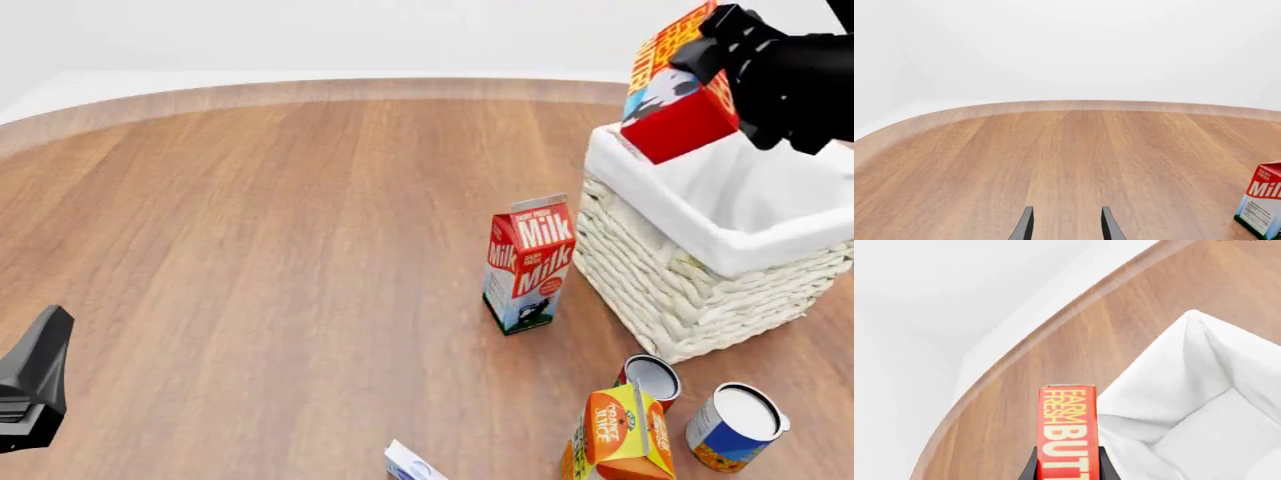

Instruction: Pick up the cream cheese box and the butter, and put them in the basket.

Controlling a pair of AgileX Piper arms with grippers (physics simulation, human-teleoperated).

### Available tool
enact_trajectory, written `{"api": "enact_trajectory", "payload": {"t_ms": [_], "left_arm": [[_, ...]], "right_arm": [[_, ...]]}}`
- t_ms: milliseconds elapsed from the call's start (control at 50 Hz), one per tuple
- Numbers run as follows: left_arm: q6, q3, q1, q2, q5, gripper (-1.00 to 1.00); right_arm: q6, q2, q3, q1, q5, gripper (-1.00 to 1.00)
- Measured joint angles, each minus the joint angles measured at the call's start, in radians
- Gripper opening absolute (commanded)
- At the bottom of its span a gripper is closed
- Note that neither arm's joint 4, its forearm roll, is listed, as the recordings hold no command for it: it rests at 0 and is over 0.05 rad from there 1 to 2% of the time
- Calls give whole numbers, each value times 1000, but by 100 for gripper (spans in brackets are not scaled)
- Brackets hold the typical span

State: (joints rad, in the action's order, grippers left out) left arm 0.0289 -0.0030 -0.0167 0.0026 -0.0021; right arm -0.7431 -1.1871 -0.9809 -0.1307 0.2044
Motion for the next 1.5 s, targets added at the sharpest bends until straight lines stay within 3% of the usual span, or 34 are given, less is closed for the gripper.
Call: {"api": "enact_trajectory", "payload": {"t_ms": [260,560,920,1500], "left_arm": [[0,0,0,0,0,100],[0,0,0,0,0,100],[0,0,0,0,0,100],[0,0,0,0,0,100]], "right_arm": [[-39,-16,5,85,-16,-100],[-47,-34,13,171,-30,-100],[-27,-58,33,227,-41,-100],[28,-96,62,252,-54,-100]]}}
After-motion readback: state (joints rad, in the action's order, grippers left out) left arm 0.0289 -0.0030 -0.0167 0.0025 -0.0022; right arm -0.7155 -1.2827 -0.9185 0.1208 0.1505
